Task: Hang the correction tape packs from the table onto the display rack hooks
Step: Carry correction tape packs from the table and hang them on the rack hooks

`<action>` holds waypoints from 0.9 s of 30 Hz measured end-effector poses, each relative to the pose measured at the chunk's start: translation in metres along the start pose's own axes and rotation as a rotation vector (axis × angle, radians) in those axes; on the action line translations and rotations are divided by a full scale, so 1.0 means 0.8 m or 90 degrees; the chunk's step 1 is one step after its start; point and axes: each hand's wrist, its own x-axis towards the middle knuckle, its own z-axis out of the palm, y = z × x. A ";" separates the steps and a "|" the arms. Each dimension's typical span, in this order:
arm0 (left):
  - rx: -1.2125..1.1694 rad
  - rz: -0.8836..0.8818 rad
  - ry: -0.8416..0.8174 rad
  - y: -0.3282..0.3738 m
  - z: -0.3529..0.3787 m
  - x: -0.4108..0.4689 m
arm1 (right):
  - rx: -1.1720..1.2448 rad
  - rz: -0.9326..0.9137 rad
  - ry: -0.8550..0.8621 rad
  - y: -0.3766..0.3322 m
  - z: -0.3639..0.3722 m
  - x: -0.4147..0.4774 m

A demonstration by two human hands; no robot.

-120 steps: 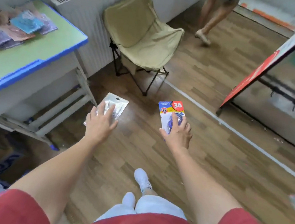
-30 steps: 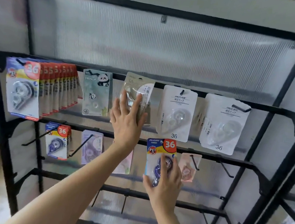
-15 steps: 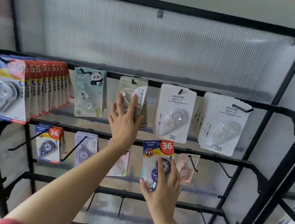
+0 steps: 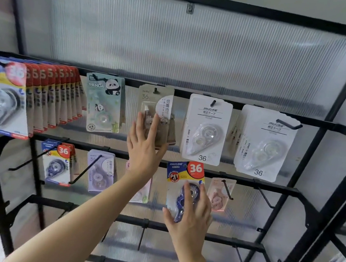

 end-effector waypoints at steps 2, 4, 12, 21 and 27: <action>0.006 0.006 0.004 -0.011 -0.003 -0.010 | 0.015 0.010 0.004 -0.002 0.000 -0.001; 0.016 0.013 0.000 -0.022 -0.006 -0.018 | 0.043 0.019 0.007 -0.003 0.000 -0.002; 0.043 0.048 -0.091 -0.060 -0.043 -0.055 | 0.088 0.053 -0.004 -0.025 -0.008 -0.027; 0.112 0.077 -0.214 -0.138 -0.137 -0.082 | 0.119 0.102 0.021 -0.119 -0.019 -0.079; 0.133 0.043 -0.246 -0.220 -0.203 -0.124 | 0.120 0.111 -0.008 -0.196 -0.017 -0.132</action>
